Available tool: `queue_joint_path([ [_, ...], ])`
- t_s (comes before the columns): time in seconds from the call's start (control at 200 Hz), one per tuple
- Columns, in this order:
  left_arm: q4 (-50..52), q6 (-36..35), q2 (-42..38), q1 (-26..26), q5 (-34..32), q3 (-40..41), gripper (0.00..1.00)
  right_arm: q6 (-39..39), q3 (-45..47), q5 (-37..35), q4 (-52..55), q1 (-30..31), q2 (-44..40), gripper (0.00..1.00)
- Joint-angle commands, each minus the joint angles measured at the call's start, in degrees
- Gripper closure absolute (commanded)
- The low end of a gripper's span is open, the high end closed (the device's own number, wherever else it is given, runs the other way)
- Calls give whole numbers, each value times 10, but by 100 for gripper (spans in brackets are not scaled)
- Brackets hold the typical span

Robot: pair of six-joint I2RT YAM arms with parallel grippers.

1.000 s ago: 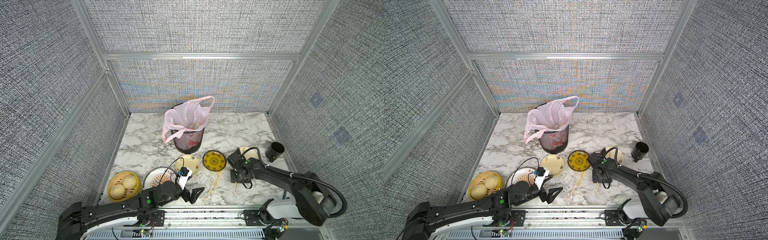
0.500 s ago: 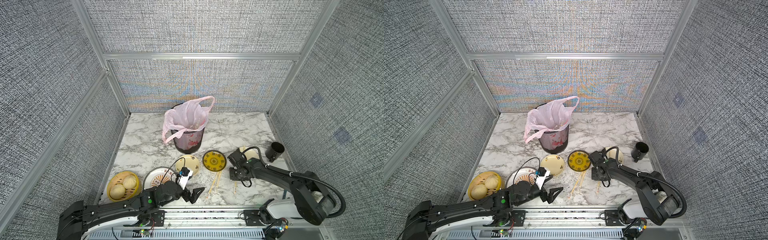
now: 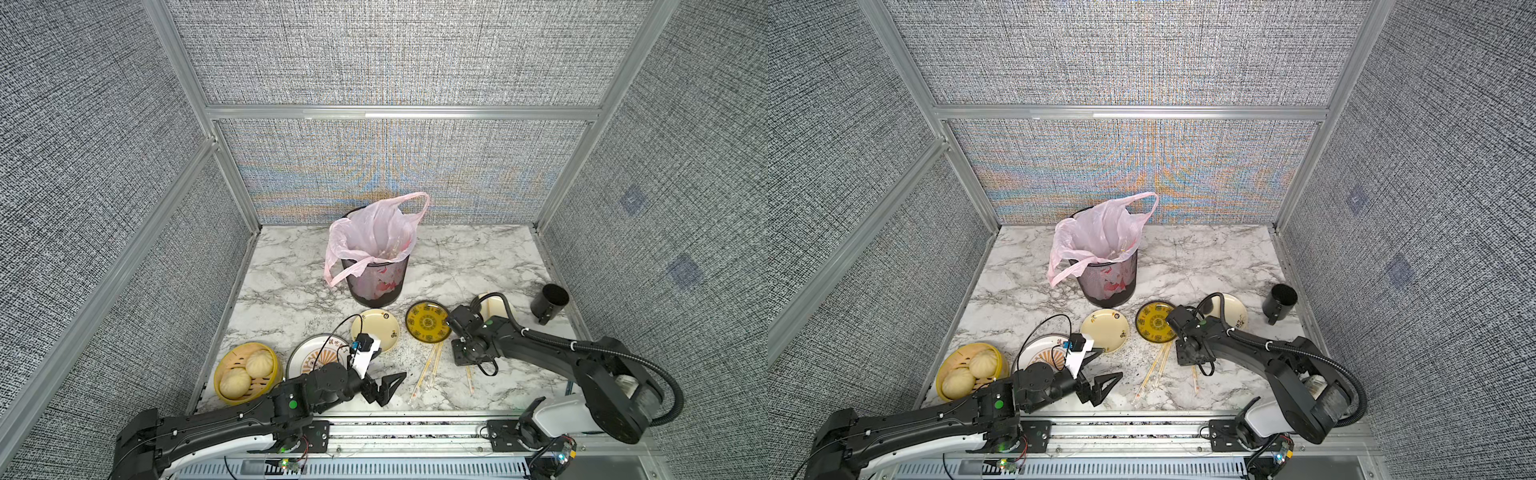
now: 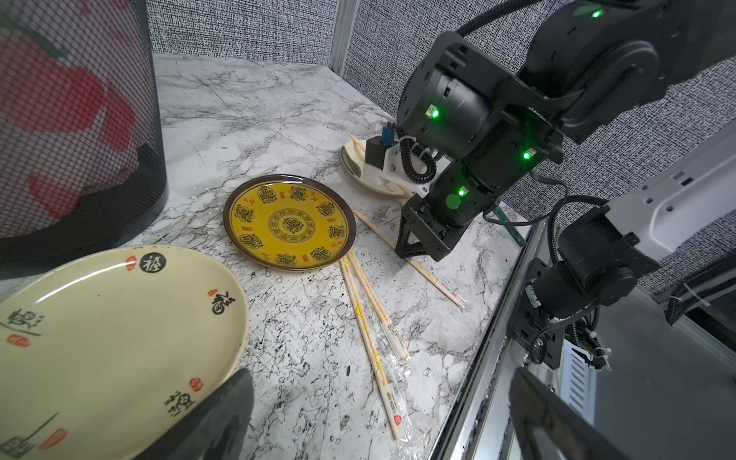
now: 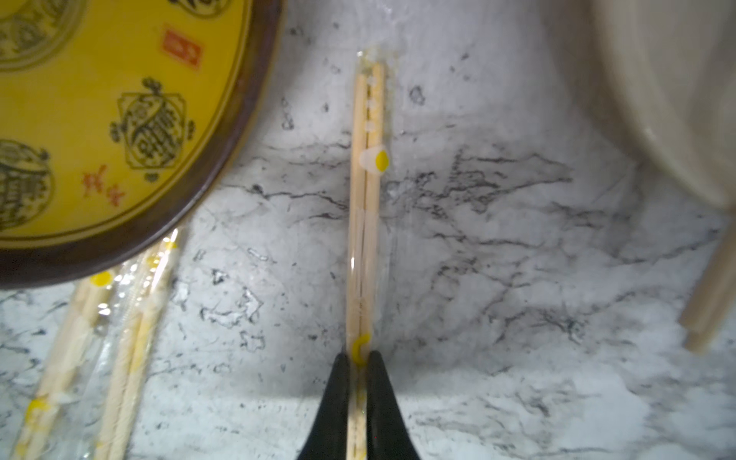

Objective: Remove the packaging of disposable chopsticks
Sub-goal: Pick up the disposable chopsticks from the center of the board.

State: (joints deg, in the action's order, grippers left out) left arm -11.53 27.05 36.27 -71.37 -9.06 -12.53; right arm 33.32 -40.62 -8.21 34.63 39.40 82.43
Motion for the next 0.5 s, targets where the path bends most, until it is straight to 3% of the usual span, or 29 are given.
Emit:
queue_joint_path([
  [0.0,0,-3,1,0,-15,3,0,1,-3,35,35,8,1,98],
  [0.495,-51,-5,95,0,-2,-16,0,-23,-15,18,22,8,-9,100],
])
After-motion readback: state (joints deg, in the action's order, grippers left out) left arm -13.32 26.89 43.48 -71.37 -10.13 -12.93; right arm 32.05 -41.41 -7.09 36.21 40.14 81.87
